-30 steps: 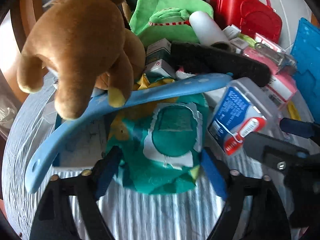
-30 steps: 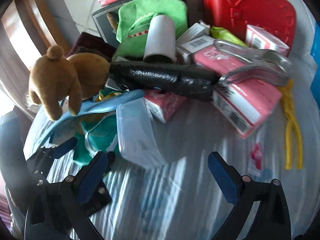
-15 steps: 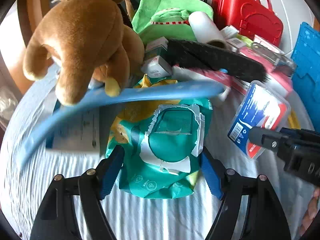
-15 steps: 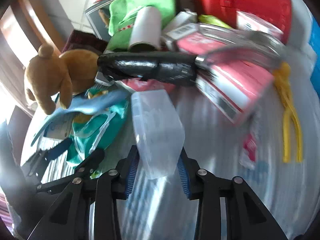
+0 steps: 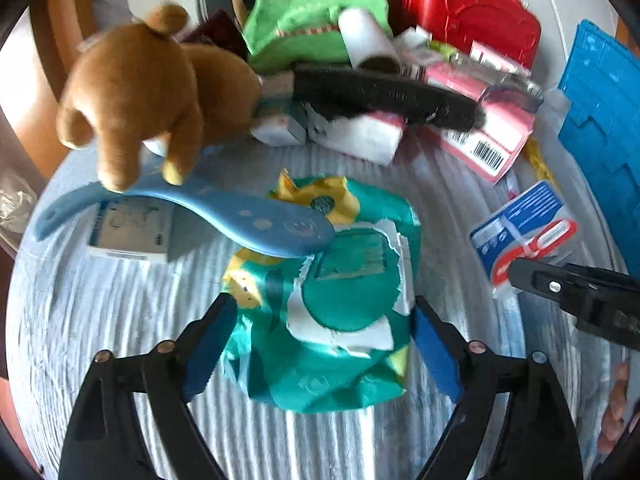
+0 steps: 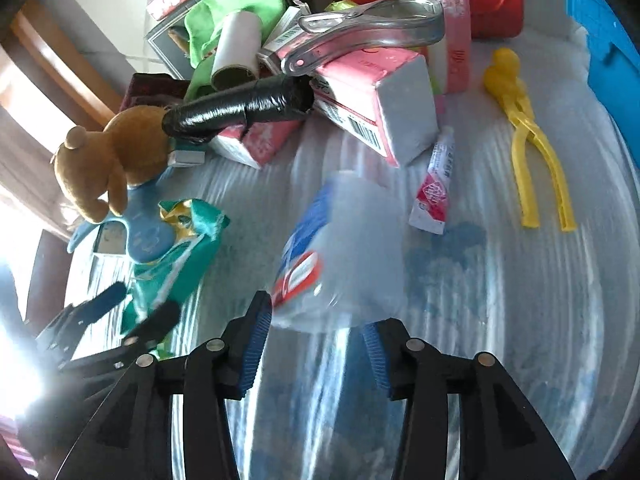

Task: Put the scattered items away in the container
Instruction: 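Grasp the green wipes pack with the left tool while the right tool grasps the clear plastic box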

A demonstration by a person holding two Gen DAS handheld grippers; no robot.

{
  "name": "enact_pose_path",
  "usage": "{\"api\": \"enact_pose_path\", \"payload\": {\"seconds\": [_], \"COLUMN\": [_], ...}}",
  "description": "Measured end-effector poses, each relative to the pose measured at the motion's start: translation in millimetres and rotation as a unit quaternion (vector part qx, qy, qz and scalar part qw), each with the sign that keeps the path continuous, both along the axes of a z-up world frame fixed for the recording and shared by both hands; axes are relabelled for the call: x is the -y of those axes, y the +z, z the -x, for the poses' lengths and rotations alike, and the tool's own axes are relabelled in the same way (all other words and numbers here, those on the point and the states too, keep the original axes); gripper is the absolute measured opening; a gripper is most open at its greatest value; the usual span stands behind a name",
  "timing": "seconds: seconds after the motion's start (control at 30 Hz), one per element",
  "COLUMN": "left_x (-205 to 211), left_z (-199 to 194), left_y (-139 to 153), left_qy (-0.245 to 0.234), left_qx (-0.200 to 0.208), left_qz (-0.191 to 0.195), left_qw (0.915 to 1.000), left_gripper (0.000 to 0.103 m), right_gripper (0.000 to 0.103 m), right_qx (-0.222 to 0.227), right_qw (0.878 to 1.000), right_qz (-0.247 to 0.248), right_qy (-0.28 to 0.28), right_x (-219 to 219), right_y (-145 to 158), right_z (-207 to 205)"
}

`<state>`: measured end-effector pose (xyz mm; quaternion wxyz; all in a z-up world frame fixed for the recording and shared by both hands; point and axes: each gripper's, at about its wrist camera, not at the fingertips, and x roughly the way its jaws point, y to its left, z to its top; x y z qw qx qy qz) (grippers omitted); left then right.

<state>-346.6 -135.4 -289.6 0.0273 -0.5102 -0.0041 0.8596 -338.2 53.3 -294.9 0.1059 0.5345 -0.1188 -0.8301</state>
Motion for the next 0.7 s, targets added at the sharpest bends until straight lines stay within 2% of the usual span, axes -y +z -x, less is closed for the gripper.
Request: {"api": "enact_pose_path", "payload": {"seconds": [0.07, 0.13, 0.33, 0.43, 0.57, 0.7], "left_x": [-1.1, -5.1, -8.9, -9.8, -13.2, -11.9], "left_z": [5.0, 6.6, 11.4, 10.5, 11.1, 8.0], "left_y": [-7.2, -7.8, -9.1, -7.1, -4.9, -4.9], "left_qy": [0.001, -0.004, 0.000, -0.002, 0.004, 0.008], "left_qx": [0.005, -0.008, -0.036, -0.042, -0.041, -0.045], "left_qz": [0.003, 0.015, 0.013, 0.007, 0.002, -0.003], "left_qw": [1.0000, 0.9998, 0.9993, 0.9991, 0.9991, 0.9990], "left_gripper": [0.088, 0.089, 0.088, 0.080, 0.075, 0.074], "right_gripper": [0.053, 0.054, 0.054, 0.054, 0.054, 0.055], "right_qx": [-0.003, -0.005, -0.002, 0.010, -0.007, -0.041], "right_qw": [1.000, 1.000, 0.999, 0.998, 0.999, 0.996], "right_qz": [-0.001, 0.003, 0.027, 0.021, -0.007, -0.024], "right_qy": [-0.002, -0.008, -0.047, -0.053, -0.051, -0.070], "right_x": [1.7, -0.4, -7.0, -4.8, -11.0, -40.0], "right_y": [-6.0, -7.2, -15.5, -19.0, -7.1, 11.7], "right_z": [0.6, 1.4, 11.9, 14.3, -2.8, -11.2]}}
